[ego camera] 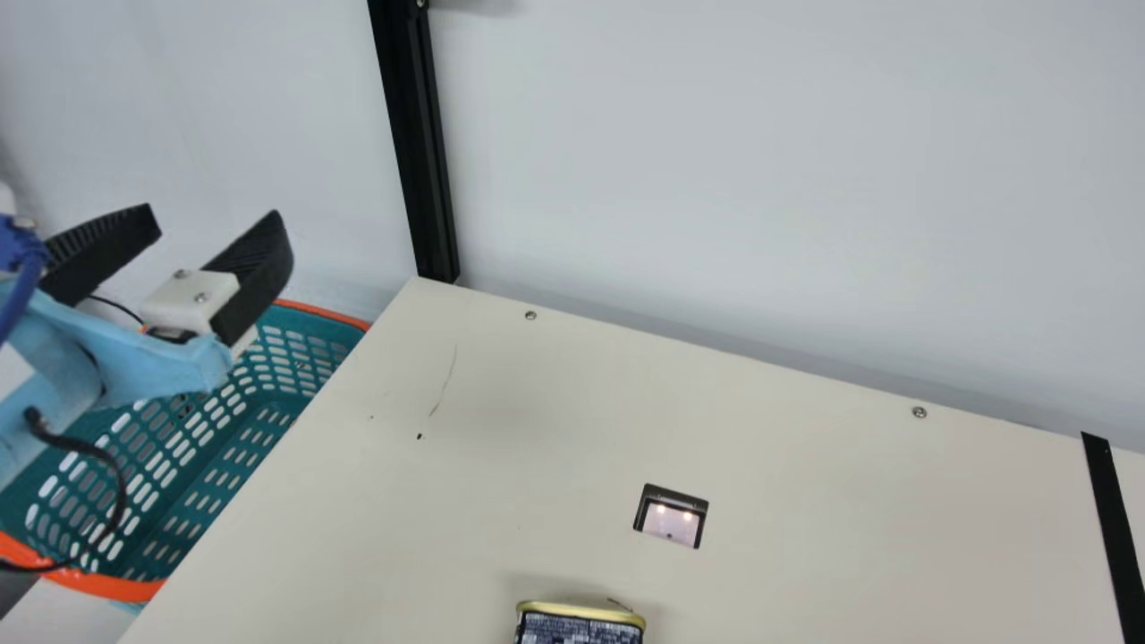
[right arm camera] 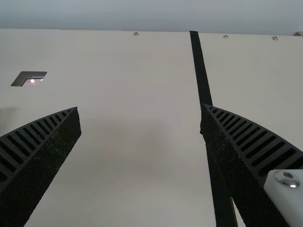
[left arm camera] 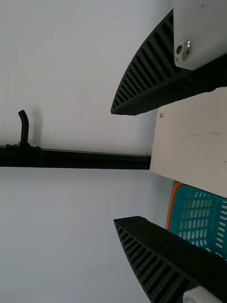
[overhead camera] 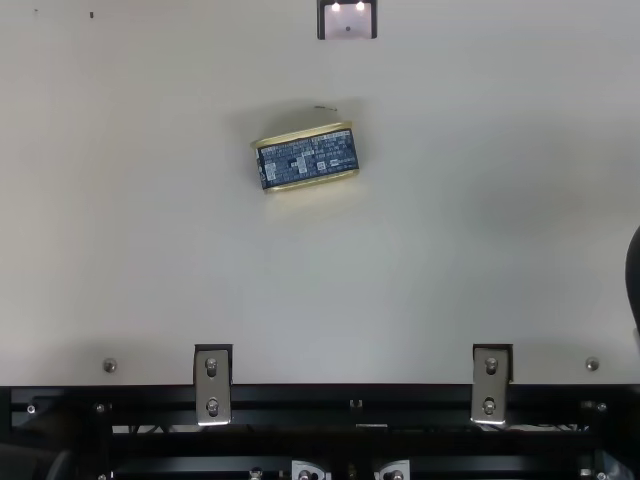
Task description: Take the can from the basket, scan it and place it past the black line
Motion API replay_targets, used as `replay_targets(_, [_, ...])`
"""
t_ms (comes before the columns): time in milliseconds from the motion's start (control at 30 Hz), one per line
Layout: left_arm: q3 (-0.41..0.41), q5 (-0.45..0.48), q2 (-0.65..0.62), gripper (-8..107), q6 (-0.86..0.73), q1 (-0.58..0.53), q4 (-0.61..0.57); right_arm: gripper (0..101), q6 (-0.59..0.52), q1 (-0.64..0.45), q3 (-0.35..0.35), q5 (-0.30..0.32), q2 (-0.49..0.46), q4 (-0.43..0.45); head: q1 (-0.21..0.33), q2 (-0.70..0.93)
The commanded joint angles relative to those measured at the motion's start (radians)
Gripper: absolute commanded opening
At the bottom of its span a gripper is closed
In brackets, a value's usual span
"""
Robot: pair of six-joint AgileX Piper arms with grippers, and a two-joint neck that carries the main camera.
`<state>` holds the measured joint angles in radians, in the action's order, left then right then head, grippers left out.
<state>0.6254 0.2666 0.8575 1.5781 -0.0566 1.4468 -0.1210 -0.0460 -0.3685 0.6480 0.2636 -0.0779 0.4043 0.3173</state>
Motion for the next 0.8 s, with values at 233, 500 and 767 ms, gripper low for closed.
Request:
replay_targets(233, [0.000,0.000,0.000,90,0.000,0.000,0.000,101,-0.090,0.136,-0.158,-0.192,0.320,0.049,0.032,-0.005])
replay_targets(500, [0.000,0.000,0.000,90,0.000,0.000,0.000,101,-0.246,0.348,-0.316,-0.179,0.579,0.034,0.032,-0.005])
replay_targets(767, [0.000,0.000,0.000,90,0.000,0.000,0.000,101,-0.570,0.455,-0.425,-0.013,0.735,-0.147,0.032,-0.005])
